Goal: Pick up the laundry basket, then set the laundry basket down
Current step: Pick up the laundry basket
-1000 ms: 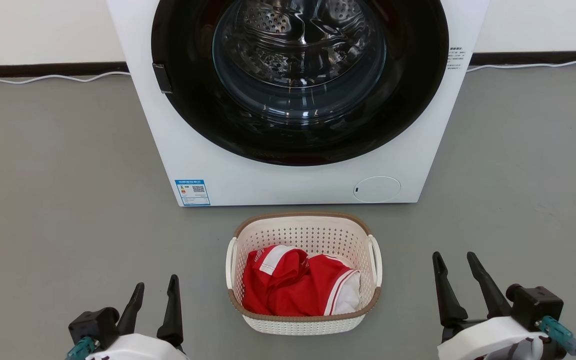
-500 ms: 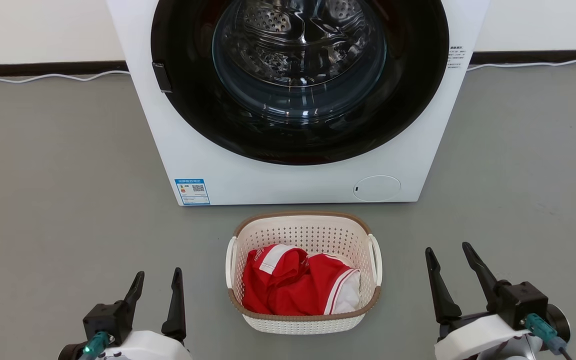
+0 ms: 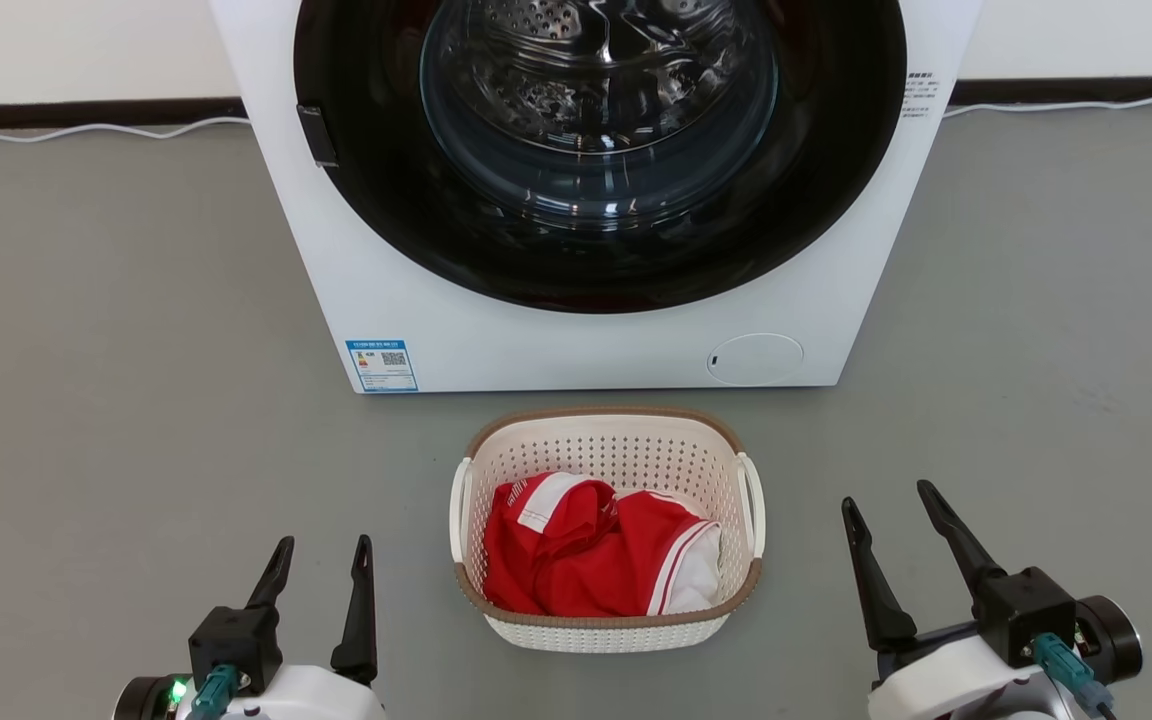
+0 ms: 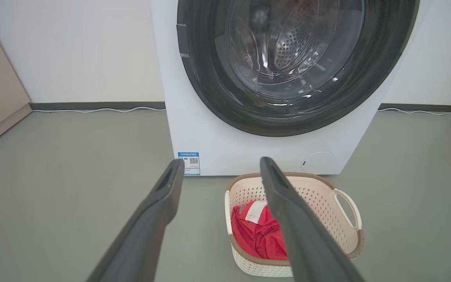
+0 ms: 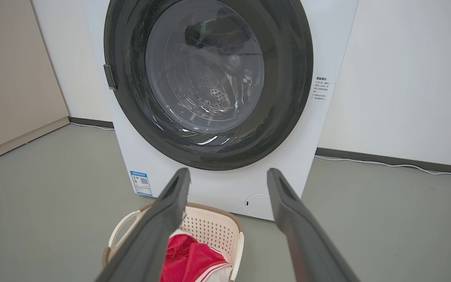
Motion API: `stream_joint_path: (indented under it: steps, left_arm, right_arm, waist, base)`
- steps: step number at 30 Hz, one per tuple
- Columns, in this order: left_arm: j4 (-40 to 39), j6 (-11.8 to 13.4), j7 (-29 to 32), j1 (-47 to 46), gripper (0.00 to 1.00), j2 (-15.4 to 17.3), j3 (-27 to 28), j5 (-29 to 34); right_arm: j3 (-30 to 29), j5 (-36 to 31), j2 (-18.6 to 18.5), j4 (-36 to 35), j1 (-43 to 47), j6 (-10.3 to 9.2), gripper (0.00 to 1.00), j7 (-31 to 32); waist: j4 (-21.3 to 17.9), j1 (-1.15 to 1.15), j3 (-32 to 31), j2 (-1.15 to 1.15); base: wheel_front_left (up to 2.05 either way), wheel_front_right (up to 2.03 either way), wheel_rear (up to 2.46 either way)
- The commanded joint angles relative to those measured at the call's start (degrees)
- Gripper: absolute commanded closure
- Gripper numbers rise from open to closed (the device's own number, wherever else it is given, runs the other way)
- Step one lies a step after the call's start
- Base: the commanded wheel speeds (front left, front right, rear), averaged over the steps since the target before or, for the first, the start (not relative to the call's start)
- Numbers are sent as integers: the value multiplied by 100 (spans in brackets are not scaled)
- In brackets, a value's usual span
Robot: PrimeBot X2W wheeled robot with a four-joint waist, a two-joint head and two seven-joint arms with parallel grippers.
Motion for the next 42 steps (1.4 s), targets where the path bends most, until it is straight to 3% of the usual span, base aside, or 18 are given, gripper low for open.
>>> stream_joint_path:
  steps: [1, 10, 22, 42]
  left_arm:
    - [-158, 39, -78, -309, 0, 64, 168, 81]
    - [-172, 24, -78, -445, 0, 64, 191, 69]
    - [160, 20, -78, -1308, 0, 64, 16, -22]
    - [1788, 0, -78, -3330, 0, 64, -205, -433]
  right_arm:
    - [139, -32, -25, -110, -321, 36, 0, -80]
    - [93, 62, -25, -66, -482, 36, 0, -80]
    - [23, 177, -25, 299, -1239, 36, 0, -80]
    - [-26, 446, -25, 2128, -3130, 36, 0, -80]
  waist:
    - [5, 0, 34, 0]
    - [-3, 0, 362, 0]
    - [-30, 0, 1427, 0]
    - [-222, 0, 3413, 0]
  base:
    - [0, 0, 0]
    - [0, 0, 0]
    - [0, 0, 0]
    - [0, 0, 0]
